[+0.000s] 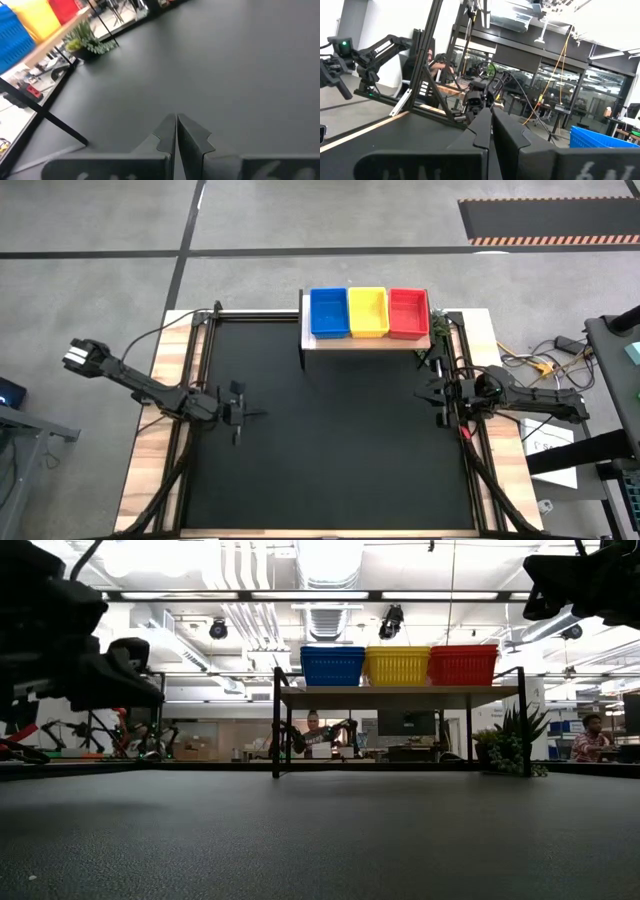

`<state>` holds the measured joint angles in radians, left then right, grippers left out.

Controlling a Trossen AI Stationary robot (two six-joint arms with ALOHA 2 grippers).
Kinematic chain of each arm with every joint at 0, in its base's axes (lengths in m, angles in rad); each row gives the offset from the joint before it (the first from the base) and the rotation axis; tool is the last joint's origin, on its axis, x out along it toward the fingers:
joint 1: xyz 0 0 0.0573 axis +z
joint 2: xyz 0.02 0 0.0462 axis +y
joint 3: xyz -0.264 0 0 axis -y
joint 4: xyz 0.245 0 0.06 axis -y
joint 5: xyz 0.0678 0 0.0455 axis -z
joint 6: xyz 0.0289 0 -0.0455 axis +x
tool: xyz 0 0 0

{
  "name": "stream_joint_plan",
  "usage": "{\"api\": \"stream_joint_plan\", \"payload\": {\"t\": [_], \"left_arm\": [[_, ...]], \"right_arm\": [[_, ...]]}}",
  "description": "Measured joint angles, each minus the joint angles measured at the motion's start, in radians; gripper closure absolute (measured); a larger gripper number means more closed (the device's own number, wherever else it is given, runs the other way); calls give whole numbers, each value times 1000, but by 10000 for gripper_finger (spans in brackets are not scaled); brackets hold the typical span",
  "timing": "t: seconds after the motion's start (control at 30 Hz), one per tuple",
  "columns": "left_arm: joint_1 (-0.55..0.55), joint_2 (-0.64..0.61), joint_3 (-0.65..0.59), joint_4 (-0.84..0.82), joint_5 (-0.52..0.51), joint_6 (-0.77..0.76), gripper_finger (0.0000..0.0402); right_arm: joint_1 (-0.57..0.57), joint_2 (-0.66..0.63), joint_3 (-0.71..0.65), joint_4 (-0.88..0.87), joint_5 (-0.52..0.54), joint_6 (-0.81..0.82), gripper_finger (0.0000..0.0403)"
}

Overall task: Stack baskets on shelf by color
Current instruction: Return to Home Position

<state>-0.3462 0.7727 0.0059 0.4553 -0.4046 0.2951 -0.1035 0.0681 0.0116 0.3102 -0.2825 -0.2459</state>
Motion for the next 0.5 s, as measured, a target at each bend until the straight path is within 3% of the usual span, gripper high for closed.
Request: {"api": "stream_joint_plan", "payload": {"t": [0.5], "left_arm": [[0, 187, -1, 0, 0, 0, 401]], "right_arm": [[0, 0, 0, 0, 0, 0, 394]]}}
